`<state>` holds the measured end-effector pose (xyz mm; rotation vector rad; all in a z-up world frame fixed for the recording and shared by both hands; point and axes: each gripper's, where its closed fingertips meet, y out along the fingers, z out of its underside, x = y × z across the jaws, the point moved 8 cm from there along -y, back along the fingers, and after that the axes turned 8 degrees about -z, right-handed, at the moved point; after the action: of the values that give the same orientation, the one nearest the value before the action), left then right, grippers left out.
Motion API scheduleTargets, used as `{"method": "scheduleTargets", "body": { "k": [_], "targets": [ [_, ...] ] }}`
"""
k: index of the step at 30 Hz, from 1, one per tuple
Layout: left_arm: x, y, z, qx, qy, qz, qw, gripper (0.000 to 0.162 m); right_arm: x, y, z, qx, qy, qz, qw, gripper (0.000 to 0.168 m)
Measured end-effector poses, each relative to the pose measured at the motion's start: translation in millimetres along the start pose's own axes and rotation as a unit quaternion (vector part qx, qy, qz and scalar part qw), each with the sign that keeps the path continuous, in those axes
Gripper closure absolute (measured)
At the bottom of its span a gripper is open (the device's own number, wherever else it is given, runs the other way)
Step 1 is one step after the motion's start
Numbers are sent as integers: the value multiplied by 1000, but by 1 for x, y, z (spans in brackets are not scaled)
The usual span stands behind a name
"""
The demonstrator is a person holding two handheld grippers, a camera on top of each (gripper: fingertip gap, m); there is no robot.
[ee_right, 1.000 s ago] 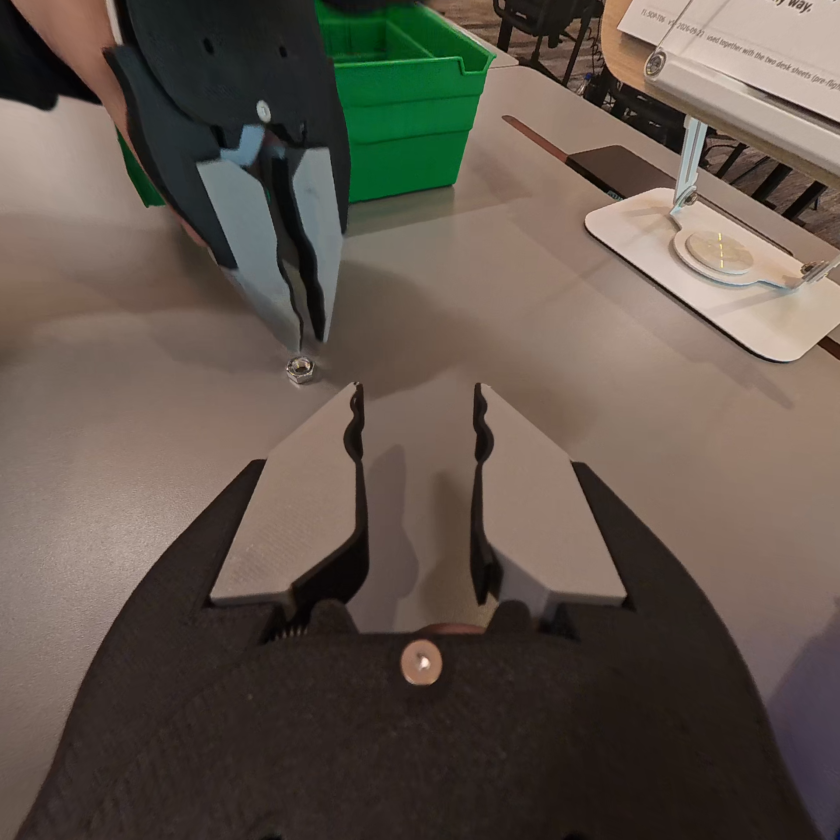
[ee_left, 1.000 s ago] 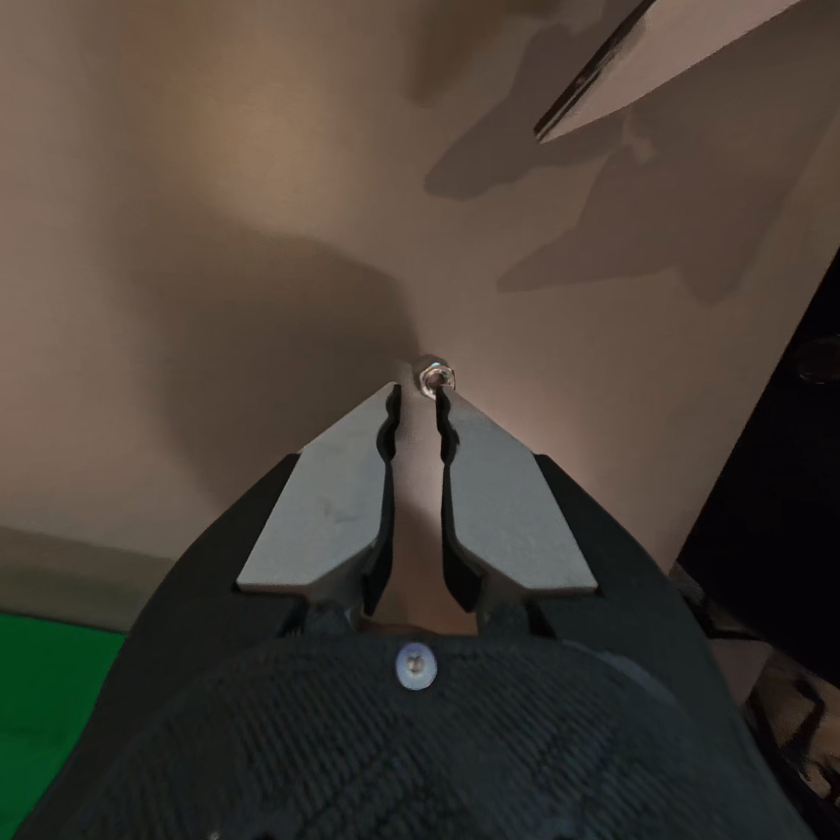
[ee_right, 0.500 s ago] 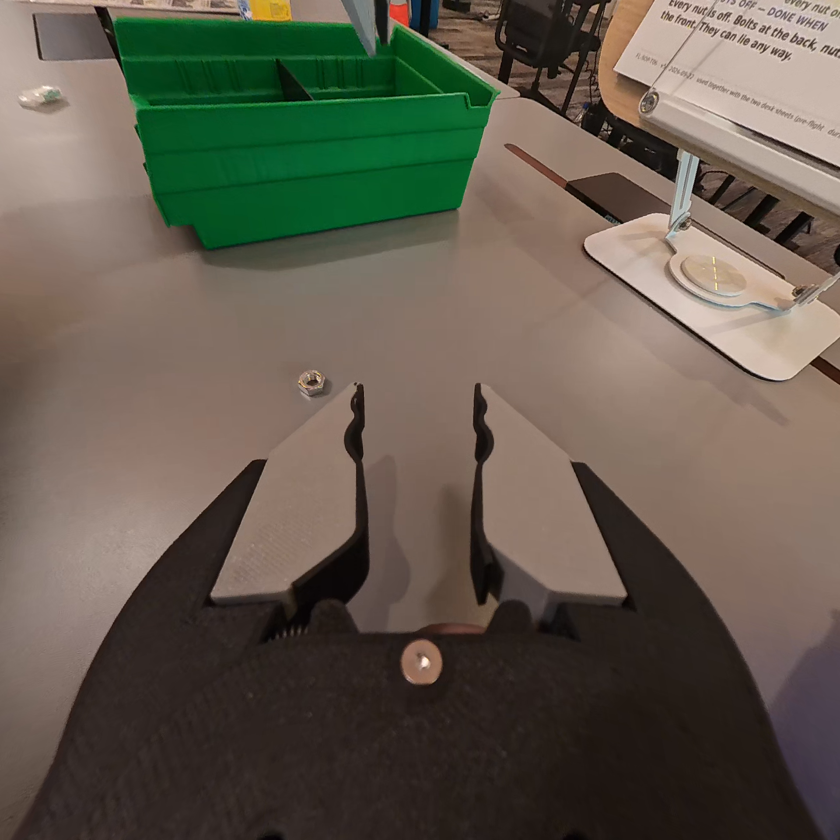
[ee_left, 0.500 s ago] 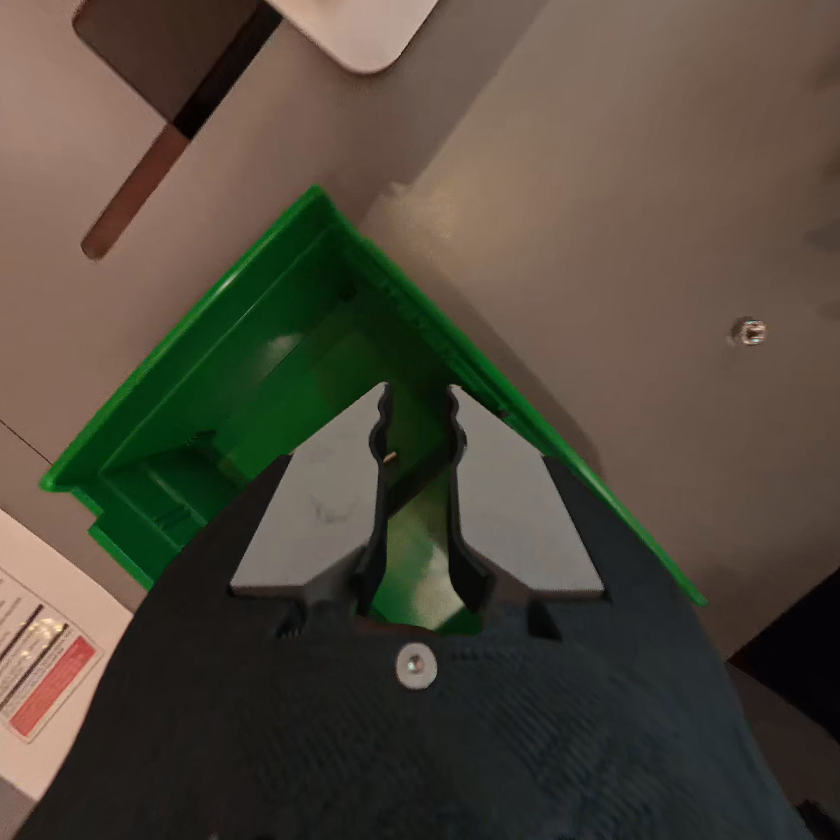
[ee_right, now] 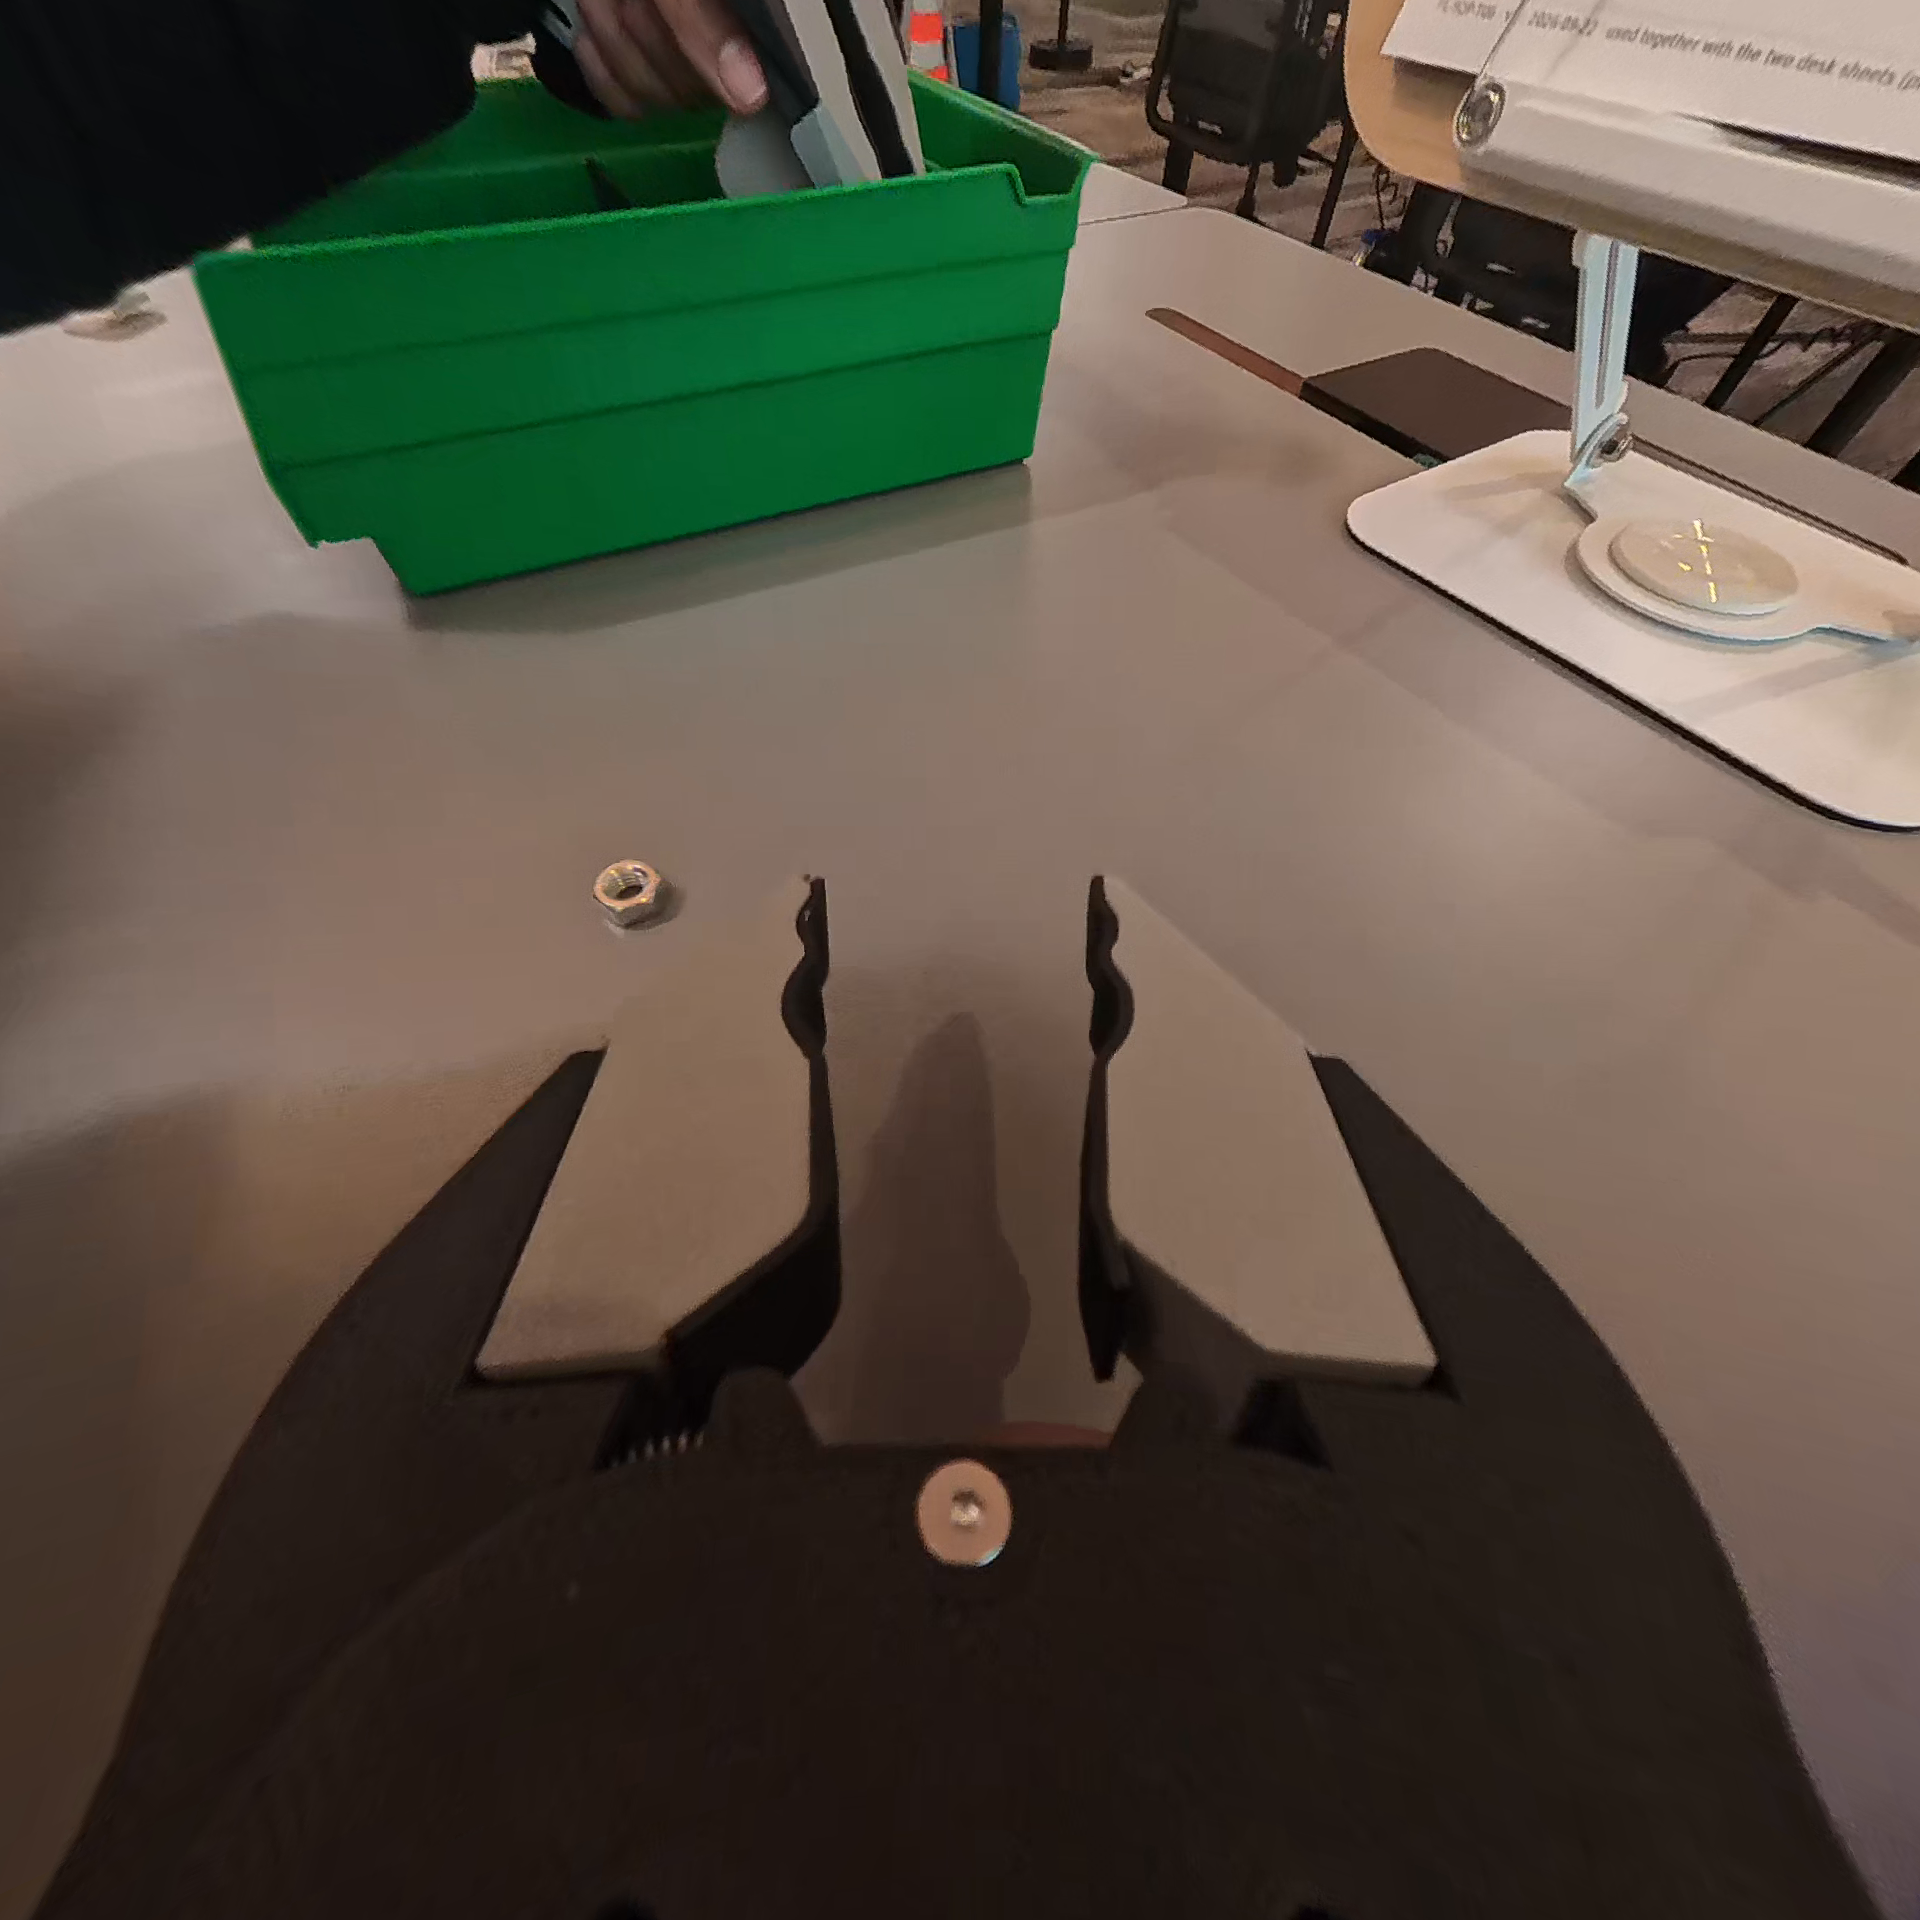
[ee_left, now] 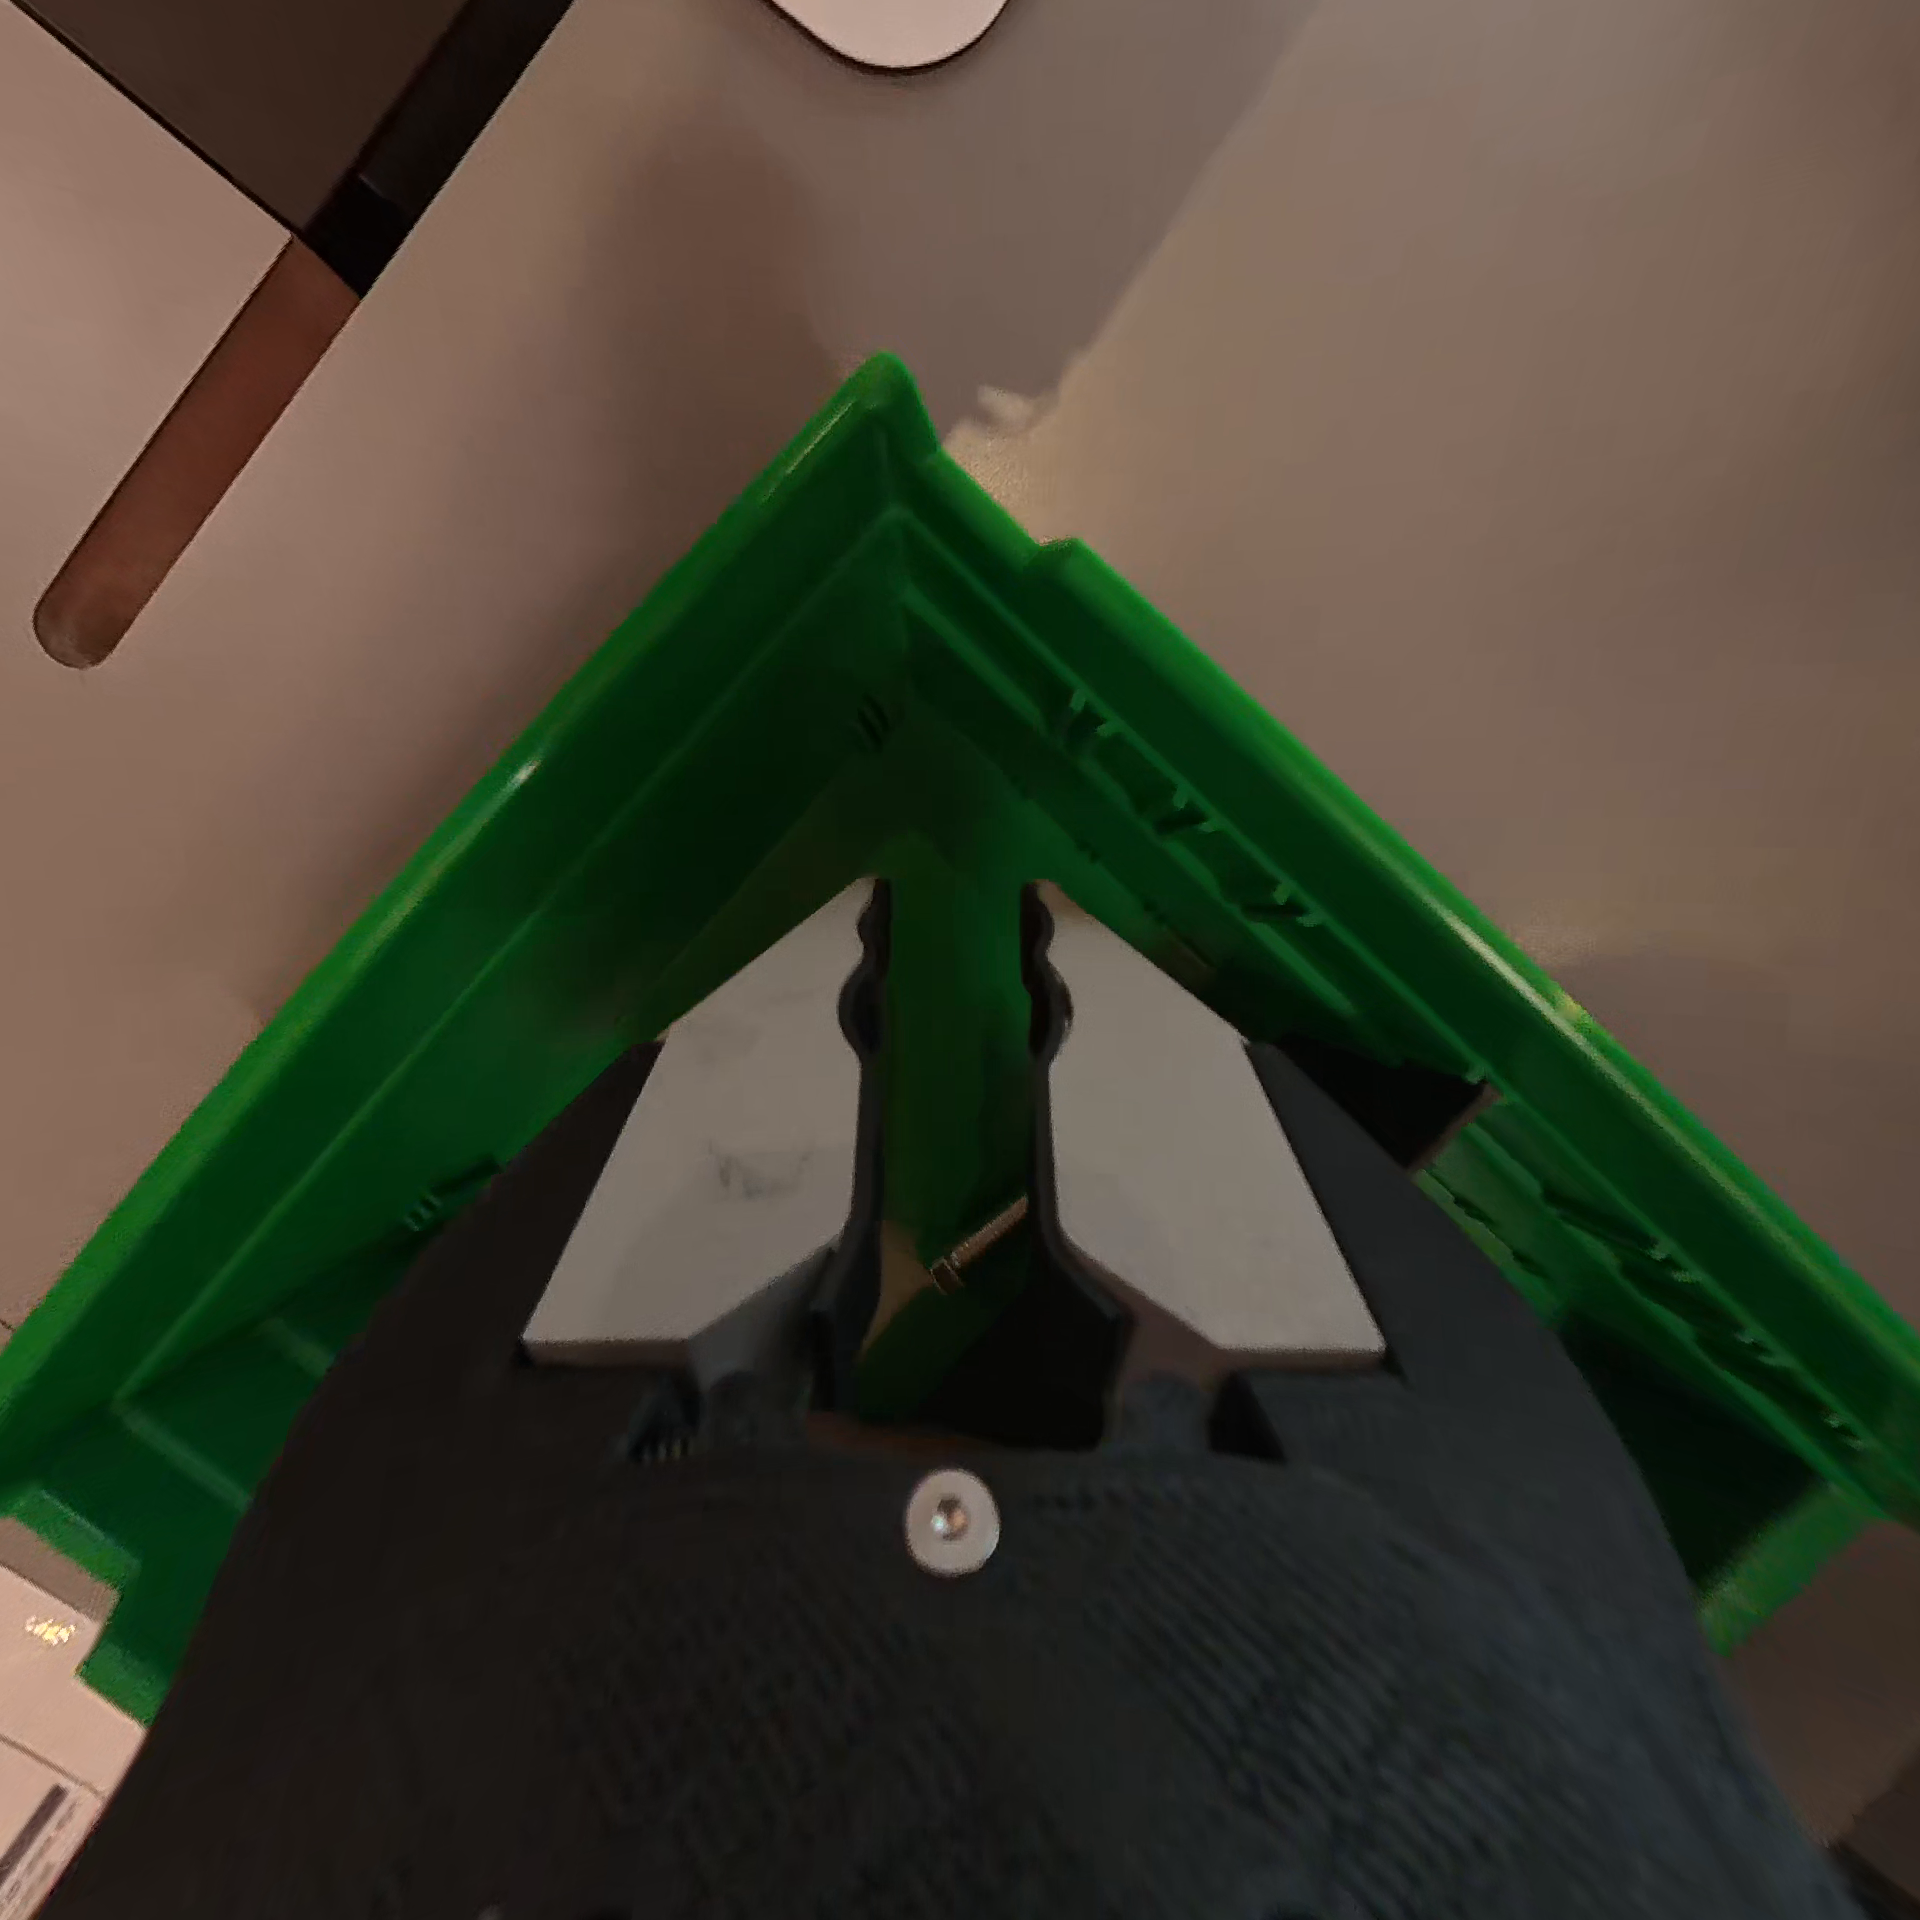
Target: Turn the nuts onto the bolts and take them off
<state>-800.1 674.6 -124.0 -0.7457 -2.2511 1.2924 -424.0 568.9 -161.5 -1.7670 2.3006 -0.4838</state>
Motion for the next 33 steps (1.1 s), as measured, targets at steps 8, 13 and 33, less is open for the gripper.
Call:
{"method": "scheduleTargets", "body": {
  "k": [8,13,33],
  "targets": [
    [-5,5,-3,-5,27,13,1000,139,1,9,-2,2,-31,11,999,121],
    [-8,10,0,7,43,21,999,139,2,13,-2,9,-37,18,999,121],
    [-22,-95,48,10,84,59,995,134,0,-4,-1,-16,12,-11,1000,121]
  ]
}}
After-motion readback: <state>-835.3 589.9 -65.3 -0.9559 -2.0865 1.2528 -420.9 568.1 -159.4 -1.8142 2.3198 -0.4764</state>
